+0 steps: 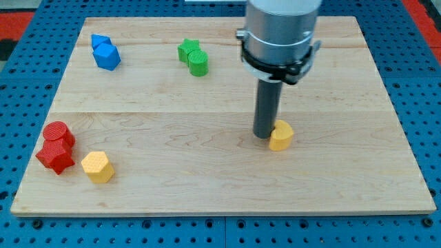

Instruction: Move the yellow hexagon towards the bottom center of the board

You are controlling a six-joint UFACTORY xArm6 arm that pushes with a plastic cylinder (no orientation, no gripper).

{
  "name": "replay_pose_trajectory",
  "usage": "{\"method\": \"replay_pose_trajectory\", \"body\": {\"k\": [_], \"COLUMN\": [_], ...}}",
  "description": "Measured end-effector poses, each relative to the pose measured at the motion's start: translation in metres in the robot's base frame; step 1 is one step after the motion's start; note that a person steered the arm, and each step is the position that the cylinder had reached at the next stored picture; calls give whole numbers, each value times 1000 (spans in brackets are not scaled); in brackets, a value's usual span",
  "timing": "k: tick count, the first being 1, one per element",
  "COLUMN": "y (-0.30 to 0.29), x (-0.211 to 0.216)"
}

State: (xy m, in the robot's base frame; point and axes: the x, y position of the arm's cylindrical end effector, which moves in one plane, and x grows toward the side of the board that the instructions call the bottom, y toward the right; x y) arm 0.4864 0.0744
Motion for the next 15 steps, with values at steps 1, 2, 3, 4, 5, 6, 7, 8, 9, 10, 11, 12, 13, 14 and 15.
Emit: {"method": "replay_pose_trajectory", "body": {"k": [1,2,3,4,5,6,7,8,9,10,11,12,13,14,15], "y": [29,4,-16,-85,-166,-222,-268,-302,-270,-250,-250,-250,-243,-207,-205], "x": [0,33,81,103,125,132,120,103,85,57,45,40,35,22,-2]}}
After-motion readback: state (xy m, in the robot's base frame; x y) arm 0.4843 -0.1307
